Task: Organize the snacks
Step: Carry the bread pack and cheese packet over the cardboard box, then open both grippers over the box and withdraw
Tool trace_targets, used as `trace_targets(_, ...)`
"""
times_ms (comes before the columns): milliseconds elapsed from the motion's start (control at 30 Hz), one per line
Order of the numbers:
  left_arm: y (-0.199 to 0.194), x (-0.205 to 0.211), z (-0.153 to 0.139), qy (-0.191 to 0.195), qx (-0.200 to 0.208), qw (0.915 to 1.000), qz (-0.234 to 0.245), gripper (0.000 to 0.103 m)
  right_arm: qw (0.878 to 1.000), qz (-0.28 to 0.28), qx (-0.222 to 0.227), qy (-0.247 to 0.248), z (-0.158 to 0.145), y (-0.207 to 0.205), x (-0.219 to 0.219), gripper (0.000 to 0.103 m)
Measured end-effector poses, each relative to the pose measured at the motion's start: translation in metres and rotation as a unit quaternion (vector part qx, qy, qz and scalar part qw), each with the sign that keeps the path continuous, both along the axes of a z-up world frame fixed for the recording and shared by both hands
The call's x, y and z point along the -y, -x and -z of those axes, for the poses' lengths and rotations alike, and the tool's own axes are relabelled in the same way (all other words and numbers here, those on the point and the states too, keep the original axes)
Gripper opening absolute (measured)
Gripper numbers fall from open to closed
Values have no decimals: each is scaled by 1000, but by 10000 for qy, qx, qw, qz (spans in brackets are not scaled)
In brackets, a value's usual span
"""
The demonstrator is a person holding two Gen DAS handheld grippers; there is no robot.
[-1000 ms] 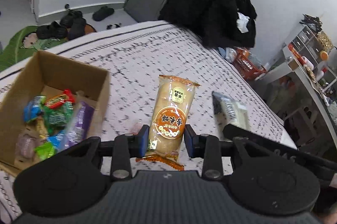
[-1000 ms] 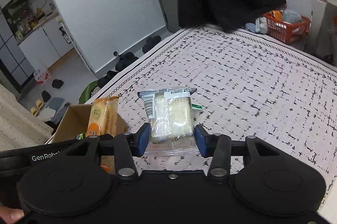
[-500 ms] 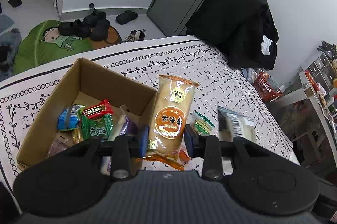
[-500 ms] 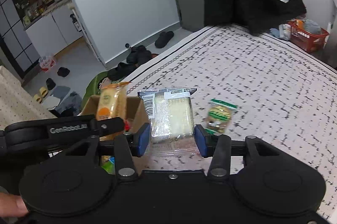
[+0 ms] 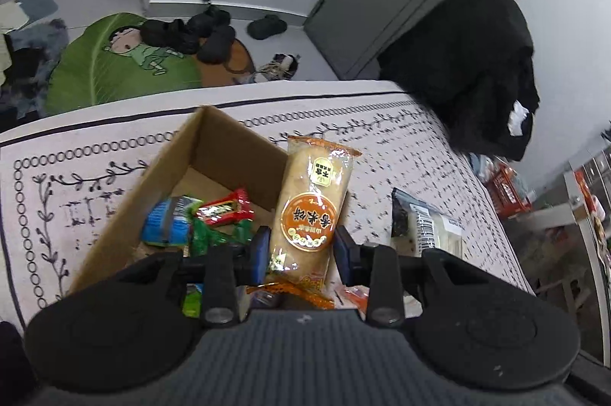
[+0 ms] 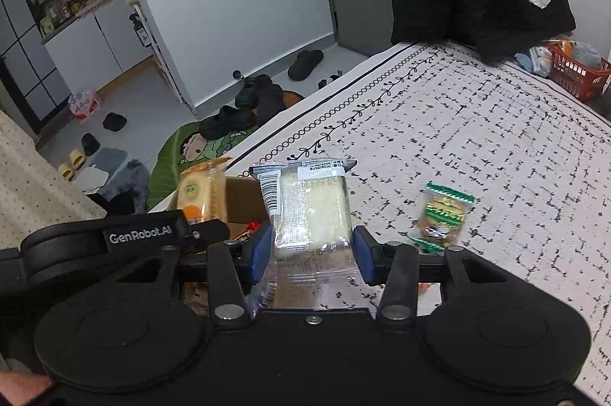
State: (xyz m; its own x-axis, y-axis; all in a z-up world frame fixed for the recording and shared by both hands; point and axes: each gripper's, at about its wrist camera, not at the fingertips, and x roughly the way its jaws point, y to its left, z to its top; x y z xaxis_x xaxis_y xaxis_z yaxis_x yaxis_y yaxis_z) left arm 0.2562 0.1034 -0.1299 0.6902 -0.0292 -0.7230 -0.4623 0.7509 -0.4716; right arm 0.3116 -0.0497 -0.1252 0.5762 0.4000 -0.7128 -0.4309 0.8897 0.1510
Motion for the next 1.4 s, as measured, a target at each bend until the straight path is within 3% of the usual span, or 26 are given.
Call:
trace_targets(533, 6, -35, 8, 80, -156, 9980, -605, 36, 10000, -32, -84, -28, 5, -8, -34, 45)
trace_targets(633, 6, -39, 7, -7, -140, 9975, -692, 39, 10000, -59, -75, 6, 5, -8, -36, 45)
trace_targets(767, 7, -45, 10, 117, -240, 9963, -815, 52, 9999, -92, -110, -21, 3, -10, -37, 45)
trace_targets(1067, 11, -48, 9, 67, -340, 9937, -1065, 68, 9984, -172, -407, -351, 11, -14, -29, 49)
trace_targets(1200, 10, -45, 9, 103, -345, 9940, -1033, 71, 9987, -52, -381, -320, 12, -15, -16, 54)
trace_targets(1267, 9, -42, 9, 137, -299, 9947, -976, 79, 9988, 31, -378, -298, 13, -16, -8, 56)
trace_targets(1400, 7, -36, 8, 54, -270, 9963, -813, 85, 9989, 196, -343, -246, 15, -14, 12, 60)
